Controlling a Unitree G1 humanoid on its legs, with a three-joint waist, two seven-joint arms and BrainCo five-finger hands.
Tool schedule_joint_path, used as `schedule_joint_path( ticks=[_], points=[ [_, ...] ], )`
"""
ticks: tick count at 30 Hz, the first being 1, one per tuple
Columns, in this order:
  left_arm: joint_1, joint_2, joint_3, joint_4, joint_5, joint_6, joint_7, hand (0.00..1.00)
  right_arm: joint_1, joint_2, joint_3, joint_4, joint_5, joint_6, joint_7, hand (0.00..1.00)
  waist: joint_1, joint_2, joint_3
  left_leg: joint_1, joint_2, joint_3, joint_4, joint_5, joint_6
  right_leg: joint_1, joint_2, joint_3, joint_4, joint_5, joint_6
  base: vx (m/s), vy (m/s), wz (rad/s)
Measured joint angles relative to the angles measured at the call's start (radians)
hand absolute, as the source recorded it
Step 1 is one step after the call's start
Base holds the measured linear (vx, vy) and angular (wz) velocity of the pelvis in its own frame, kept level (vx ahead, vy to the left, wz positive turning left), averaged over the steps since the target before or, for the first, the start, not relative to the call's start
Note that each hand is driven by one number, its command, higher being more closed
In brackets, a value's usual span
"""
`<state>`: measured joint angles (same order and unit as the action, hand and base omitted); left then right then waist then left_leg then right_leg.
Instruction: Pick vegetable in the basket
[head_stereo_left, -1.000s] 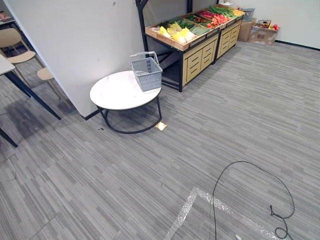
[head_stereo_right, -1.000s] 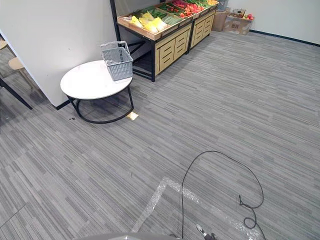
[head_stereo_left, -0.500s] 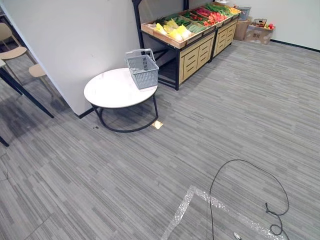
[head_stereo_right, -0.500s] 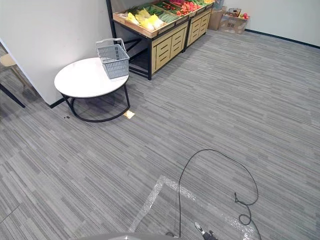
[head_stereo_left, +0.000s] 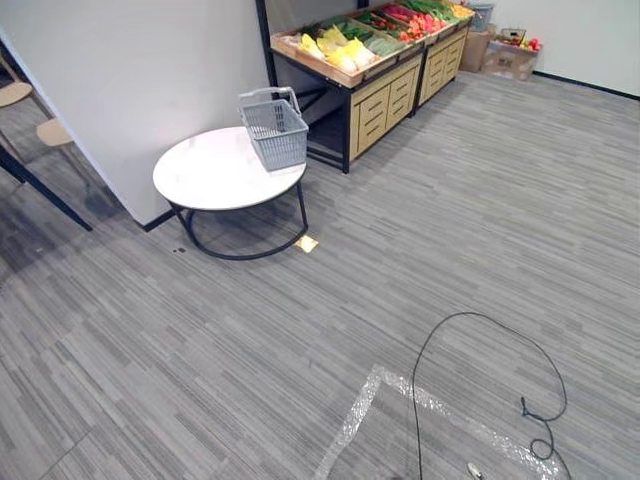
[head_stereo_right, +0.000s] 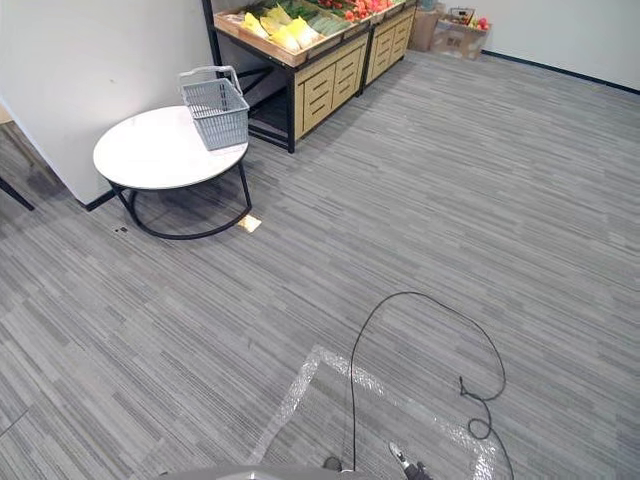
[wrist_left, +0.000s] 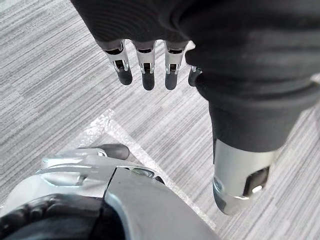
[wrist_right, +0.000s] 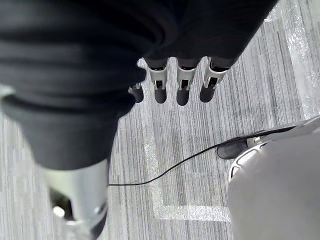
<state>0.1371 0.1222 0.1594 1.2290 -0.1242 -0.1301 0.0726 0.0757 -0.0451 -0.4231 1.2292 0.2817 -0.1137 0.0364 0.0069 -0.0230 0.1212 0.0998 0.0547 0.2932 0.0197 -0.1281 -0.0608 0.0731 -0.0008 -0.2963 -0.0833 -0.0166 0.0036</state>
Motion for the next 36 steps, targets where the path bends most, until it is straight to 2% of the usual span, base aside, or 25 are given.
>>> schedule_joint_path(
  ticks=[2,3,6,7,9,11,12,15,17,18,19,20,21,23,24,25,26,27,28,30,31,33,34,35,36],
  points=[
    [-0.023,0.009,-0.006,-0.007,-0.031,-0.001,0.008,0.00,-0.012,0.004,0.003,0.001,-0.008,0.000,-0.006,0.00,0.000,-0.013,0.027,-0.082,0.021,-0.002,0.141,-0.032,-0.016,-0.032,-0.008,-0.004,0.035,-0.029,-0.027,-0.06,-0.078,0.14],
    [-0.035,0.014,-0.006,-0.025,-0.031,-0.004,0.010,0.00,-0.018,0.005,0.009,0.003,-0.008,0.000,-0.008,0.00,0.002,-0.023,0.059,-0.177,0.049,-0.003,0.343,-0.044,-0.026,-0.033,-0.014,-0.017,0.052,-0.040,-0.043,-0.05,-0.109,0.22],
    [-0.034,-0.010,0.016,-0.062,-0.073,-0.016,0.019,0.00,-0.002,-0.015,0.001,0.004,-0.009,0.002,-0.013,0.00,0.022,0.003,0.094,-0.344,0.131,-0.021,0.726,-0.004,-0.012,0.022,-0.004,-0.031,0.065,-0.070,-0.046,0.04,-0.044,0.17],
    [-0.030,-0.020,0.023,-0.068,-0.099,-0.018,0.020,0.00,0.004,-0.015,0.002,0.004,-0.010,0.004,-0.023,0.00,0.029,0.008,0.097,-0.395,0.133,-0.054,0.823,-0.015,-0.008,0.051,-0.017,-0.035,0.072,-0.087,-0.038,0.13,0.066,0.11],
    [-0.028,-0.024,0.023,-0.068,-0.108,-0.020,0.019,0.00,-0.006,-0.021,0.001,0.004,-0.011,0.005,-0.031,0.00,0.029,0.008,0.097,-0.426,0.129,-0.061,0.804,-0.022,-0.010,0.062,-0.032,-0.036,0.069,-0.094,-0.029,0.13,0.072,0.08],
    [-0.024,-0.023,0.023,-0.064,-0.107,-0.020,0.018,0.00,-0.039,-0.026,0.001,0.004,-0.039,0.005,-0.032,0.00,0.034,0.008,0.097,-0.458,0.109,-0.060,0.542,-0.002,-0.012,0.065,-0.068,-0.036,0.066,-0.109,-0.002,0.26,0.177,0.05],
    [-0.017,-0.030,0.025,-0.059,-0.105,-0.020,0.016,0.00,-0.055,-0.026,0.002,0.002,-0.044,0.005,-0.032,0.00,0.037,0.012,0.096,-0.458,0.103,-0.058,0.365,0.052,-0.016,0.067,-0.080,-0.035,0.065,-0.119,0.016,0.32,0.225,0.02],
    [0.010,-0.049,0.056,-0.056,-0.094,-0.012,0.005,0.00,-0.060,-0.026,0.031,-0.017,-0.047,0.004,-0.032,0.00,0.058,0.040,0.086,-0.462,0.117,-0.056,0.057,0.166,-0.017,0.096,-0.082,-0.028,0.050,-0.152,0.067,0.33,0.209,-0.06],
    [0.035,-0.071,0.085,-0.054,-0.088,-0.009,-0.001,0.00,-0.053,-0.027,0.047,-0.040,-0.048,0.002,-0.031,0.00,0.078,0.057,0.077,-0.467,0.142,-0.044,0.013,0.180,-0.013,0.138,-0.089,-0.016,0.054,-0.191,0.112,0.53,0.344,-0.27],
    [0.059,-0.071,0.095,-0.043,-0.069,0.001,-0.010,0.00,-0.057,-0.017,0.039,-0.036,-0.049,0.002,-0.029,0.00,0.088,0.042,0.067,-0.457,0.127,-0.022,0.070,0.291,0.020,0.171,-0.132,-0.004,0.060,-0.217,0.137,0.57,0.371,-0.33],
    [0.066,-0.058,0.101,-0.036,-0.054,0.004,-0.012,0.00,-0.061,-0.005,0.039,-0.027,-0.050,0.002,-0.026,0.00,0.092,0.012,0.063,-0.466,0.108,-0.010,0.105,0.286,0.047,0.176,-0.162,0.001,0.072,-0.218,0.146,0.56,0.313,-0.15],
    [0.063,-0.031,0.103,-0.034,-0.046,0.008,-0.012,0.00,-0.087,0.022,0.037,-0.017,-0.061,0.002,-0.019,0.00,0.085,-0.030,0.046,-0.488,0.074,0.002,0.161,0.218,0.061,0.153,-0.205,0.017,0.114,-0.196,0.145,0.54,0.259,0.02],
    [0.053,-0.027,0.102,-0.034,-0.032,0.009,-0.014,0.00,-0.100,0.031,0.036,-0.016,-0.071,-0.001,-0.010,0.00,0.081,-0.036,0.043,-0.490,0.063,0.004,0.198,0.186,0.074,0.128,-0.224,0.033,0.166,-0.162,0.146,0.53,0.254,0.09],
    [0.046,-0.019,0.101,-0.035,0.003,0.009,-0.033,0.00,-0.105,0.032,0.033,-0.005,-0.087,0.000,0.001,0.00,0.083,-0.039,0.037,-0.452,0.055,0.028,0.253,0.145,0.135,0.100,-0.253,0.080,0.302,-0.066,0.128,0.59,0.303,-0.05],
    [0.045,-0.010,0.101,-0.034,0.015,0.013,-0.032,0.00,-0.102,0.031,0.031,-0.004,-0.087,0.000,0.004,0.00,0.077,-0.038,0.037,-0.405,0.046,0.027,0.255,0.117,0.125,0.066,-0.269,0.084,0.415,0.027,0.140,0.56,0.304,-0.23],
    [0.049,-0.008,0.098,-0.035,0.019,0.019,-0.032,0.00,-0.096,0.029,0.031,-0.004,-0.087,0.000,0.006,0.00,0.075,-0.035,0.035,-0.370,0.043,0.023,0.238,0.088,0.115,0.035,-0.282,0.083,0.501,0.076,0.143,0.44,0.248,-0.24],
    [0.057,0.005,0.078,-0.033,0.019,0.027,-0.030,0.00,-0.080,0.028,0.035,-0.004,-0.087,0.000,0.010,0.00,0.070,-0.040,0.029,-0.298,0.032,0.026,0.188,0.048,0.102,-0.044,-0.328,0.086,0.706,0.163,0.155,0.43,0.194,0.03],
    [0.050,0.030,0.053,-0.036,0.021,0.031,-0.032,0.00,-0.067,0.027,0.041,-0.001,-0.088,-0.006,0.011,0.00,0.048,-0.048,0.028,-0.257,0.014,0.017,0.171,0.026,0.106,-0.112,-0.359,0.081,0.888,0.154,0.154,0.51,0.182,0.24],
    [0.031,0.050,0.019,-0.038,0.023,0.031,-0.032,0.00,-0.060,0.012,0.049,-0.018,-0.088,-0.019,0.016,0.00,0.021,-0.056,0.029,-0.177,-0.007,0.009,0.149,0.005,0.113,-0.199,-0.375,0.076,1.086,0.095,0.132,0.41,0.117,0.33],
    [-0.014,0.051,0.004,-0.038,0.024,0.031,-0.015,0.00,-0.050,0.002,0.053,-0.016,-0.088,-0.020,0.017,0.00,0.016,-0.050,0.033,-0.089,-0.018,0.009,0.109,-0.009,0.113,-0.260,-0.367,0.034,1.157,-0.004,0.120,0.41,0.075,0.14],
    [-0.049,0.052,-0.004,-0.047,0.029,0.030,-0.011,0.00,-0.051,0.001,0.037,-0.019,-0.083,-0.023,0.018,0.00,0.004,-0.045,0.035,-0.034,-0.023,0.004,0.079,-0.018,0.112,-0.300,-0.357,-0.018,1.132,-0.078,0.090,0.39,0.031,0.11],
    [-0.114,0.042,-0.020,-0.083,0.030,0.028,-0.007,0.00,-0.050,-0.007,0.034,-0.028,-0.086,-0.021,0.018,0.00,-0.020,-0.038,0.039,0.014,-0.024,-0.010,0.054,-0.038,0.105,-0.343,-0.333,-0.100,0.977,-0.134,0.066,0.34,-0.047,0.24],
    [-0.158,0.033,-0.028,-0.112,0.028,0.021,-0.002,0.00,-0.047,-0.005,0.018,-0.029,-0.086,-0.020,0.018,0.00,-0.035,-0.034,0.041,0.031,-0.021,-0.021,0.052,-0.055,0.097,-0.365,-0.318,-0.143,0.813,-0.136,0.060,0.33,-0.105,0.25],
    [-0.184,0.028,-0.035,-0.125,0.028,0.018,0.000,0.00,-0.042,-0.003,0.003,-0.031,-0.086,-0.020,0.018,0.00,-0.036,-0.031,0.042,0.041,-0.019,-0.023,0.051,-0.063,0.092,-0.376,-0.308,-0.153,0.722,-0.131,0.057,0.38,-0.159,0.17],
    [-0.232,0.010,-0.041,-0.156,0.023,0.012,0.006,0.00,-0.026,-0.003,-0.012,-0.035,-0.086,-0.016,0.017,0.00,-0.033,-0.019,0.048,0.057,-0.007,-0.025,0.050,-0.082,0.071,-0.389,-0.284,-0.168,0.525,-0.098,0.062,0.44,-0.191,0.06]
  ],
)
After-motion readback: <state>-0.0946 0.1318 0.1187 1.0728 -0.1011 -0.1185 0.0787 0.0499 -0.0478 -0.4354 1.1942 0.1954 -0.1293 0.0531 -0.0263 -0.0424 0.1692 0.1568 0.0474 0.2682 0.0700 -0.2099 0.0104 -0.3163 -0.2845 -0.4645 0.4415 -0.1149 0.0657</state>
